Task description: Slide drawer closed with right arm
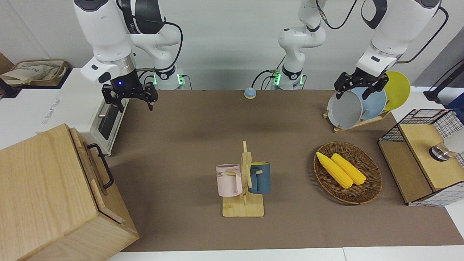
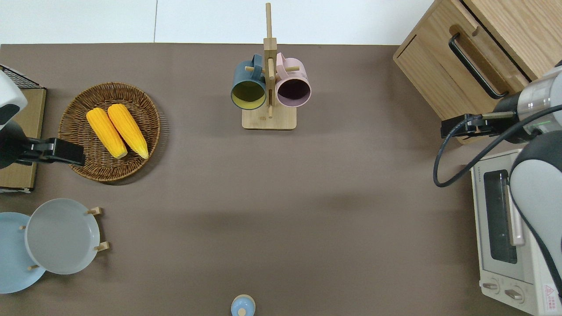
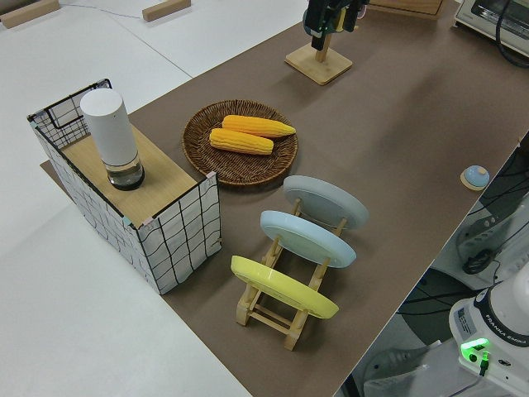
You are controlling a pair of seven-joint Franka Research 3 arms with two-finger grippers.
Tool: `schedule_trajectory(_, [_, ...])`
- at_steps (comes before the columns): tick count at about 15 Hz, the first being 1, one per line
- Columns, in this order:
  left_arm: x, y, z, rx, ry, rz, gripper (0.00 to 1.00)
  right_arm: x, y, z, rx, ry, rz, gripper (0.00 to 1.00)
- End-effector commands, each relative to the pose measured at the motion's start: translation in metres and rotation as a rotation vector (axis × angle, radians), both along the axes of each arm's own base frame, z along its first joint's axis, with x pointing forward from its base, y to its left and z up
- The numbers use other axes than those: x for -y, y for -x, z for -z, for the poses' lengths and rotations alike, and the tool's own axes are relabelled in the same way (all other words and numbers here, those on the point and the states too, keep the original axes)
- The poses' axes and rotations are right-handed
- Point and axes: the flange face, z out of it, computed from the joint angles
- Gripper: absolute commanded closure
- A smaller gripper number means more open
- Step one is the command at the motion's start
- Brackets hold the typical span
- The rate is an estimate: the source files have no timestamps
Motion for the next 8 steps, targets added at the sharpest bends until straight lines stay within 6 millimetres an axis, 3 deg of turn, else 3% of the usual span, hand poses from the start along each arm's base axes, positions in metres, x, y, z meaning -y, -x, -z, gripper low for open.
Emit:
schedule_trajectory(1, [0.0017,0.0031,-0.0050,-0.004,-0.019,-0.005,0.01,-0.0007,-0.0022,0.0057,-0.029,0.019,-0.052,0.011])
schedule_trajectory(8, [0.0017,0.0031,-0.0057,-0.003,-0.019,-0.005,0.01,0.0048,-0.0046,-0.0014,-0.037,-0.013,-0.029,0.011])
